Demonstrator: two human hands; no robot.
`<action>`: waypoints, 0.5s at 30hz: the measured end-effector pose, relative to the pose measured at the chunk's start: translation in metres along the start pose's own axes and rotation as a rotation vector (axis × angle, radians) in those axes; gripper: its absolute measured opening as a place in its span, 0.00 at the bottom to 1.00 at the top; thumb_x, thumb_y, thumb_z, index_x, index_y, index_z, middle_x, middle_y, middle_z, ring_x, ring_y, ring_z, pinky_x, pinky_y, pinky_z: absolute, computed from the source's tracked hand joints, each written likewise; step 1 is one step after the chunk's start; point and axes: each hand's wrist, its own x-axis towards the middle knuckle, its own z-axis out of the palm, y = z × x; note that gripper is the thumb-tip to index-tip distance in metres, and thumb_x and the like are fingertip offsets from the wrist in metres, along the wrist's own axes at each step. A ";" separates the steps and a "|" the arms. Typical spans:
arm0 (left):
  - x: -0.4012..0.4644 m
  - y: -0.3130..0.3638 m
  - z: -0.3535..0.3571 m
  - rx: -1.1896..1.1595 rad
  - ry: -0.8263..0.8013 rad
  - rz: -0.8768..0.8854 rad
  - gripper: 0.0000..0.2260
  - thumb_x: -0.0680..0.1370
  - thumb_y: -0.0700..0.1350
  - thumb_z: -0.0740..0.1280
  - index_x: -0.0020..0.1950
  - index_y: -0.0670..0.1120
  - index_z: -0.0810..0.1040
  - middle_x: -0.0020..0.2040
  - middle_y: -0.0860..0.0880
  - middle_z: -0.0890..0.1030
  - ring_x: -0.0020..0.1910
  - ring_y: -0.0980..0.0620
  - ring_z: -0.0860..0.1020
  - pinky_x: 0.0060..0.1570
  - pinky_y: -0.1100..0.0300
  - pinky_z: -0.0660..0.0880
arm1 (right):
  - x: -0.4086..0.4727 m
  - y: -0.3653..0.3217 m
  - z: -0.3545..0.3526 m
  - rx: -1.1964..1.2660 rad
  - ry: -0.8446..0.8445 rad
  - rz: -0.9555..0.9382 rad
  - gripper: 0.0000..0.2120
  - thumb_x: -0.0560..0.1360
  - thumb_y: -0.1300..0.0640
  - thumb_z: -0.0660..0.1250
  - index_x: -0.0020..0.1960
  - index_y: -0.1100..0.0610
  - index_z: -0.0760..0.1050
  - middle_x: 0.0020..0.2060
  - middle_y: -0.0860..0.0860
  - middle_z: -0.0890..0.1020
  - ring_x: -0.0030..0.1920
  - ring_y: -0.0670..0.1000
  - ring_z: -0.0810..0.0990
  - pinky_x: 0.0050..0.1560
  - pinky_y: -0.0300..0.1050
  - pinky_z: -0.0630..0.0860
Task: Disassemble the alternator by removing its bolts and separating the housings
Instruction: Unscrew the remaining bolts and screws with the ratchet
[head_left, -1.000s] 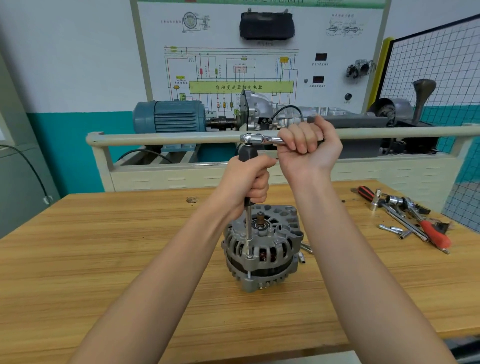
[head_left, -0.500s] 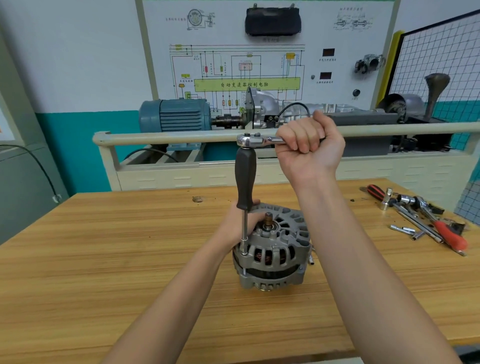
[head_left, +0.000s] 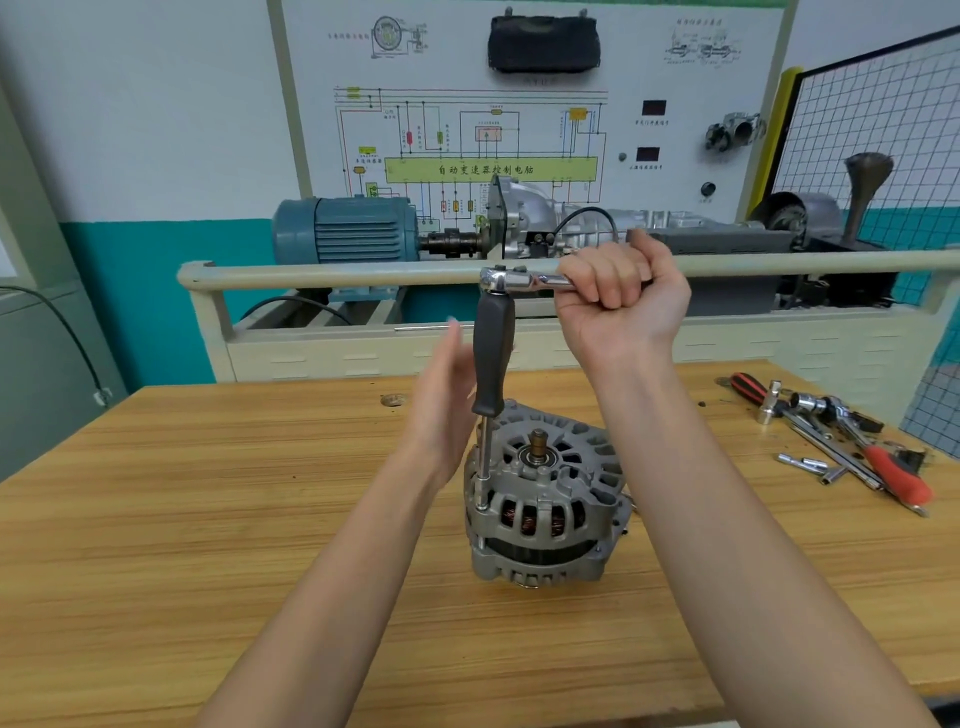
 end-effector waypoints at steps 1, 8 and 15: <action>-0.003 0.014 0.000 -0.204 -0.143 0.023 0.25 0.77 0.63 0.58 0.47 0.44 0.84 0.47 0.46 0.84 0.49 0.49 0.82 0.54 0.55 0.76 | -0.003 0.001 0.002 -0.025 -0.017 -0.020 0.20 0.71 0.62 0.58 0.22 0.55 0.60 0.16 0.47 0.58 0.17 0.47 0.57 0.20 0.38 0.57; -0.010 0.052 0.028 0.134 -0.097 0.050 0.23 0.79 0.45 0.66 0.26 0.50 0.61 0.20 0.53 0.59 0.18 0.56 0.55 0.21 0.66 0.54 | -0.027 0.013 0.014 -0.298 -0.184 -0.176 0.25 0.77 0.61 0.54 0.22 0.54 0.61 0.16 0.47 0.59 0.19 0.46 0.57 0.24 0.39 0.58; -0.016 0.047 0.044 0.230 0.240 0.180 0.17 0.76 0.38 0.67 0.31 0.46 0.64 0.25 0.48 0.65 0.23 0.52 0.60 0.24 0.63 0.59 | -0.064 0.048 0.009 -1.028 -0.619 -0.797 0.15 0.74 0.63 0.60 0.31 0.53 0.64 0.25 0.46 0.67 0.25 0.48 0.64 0.31 0.45 0.61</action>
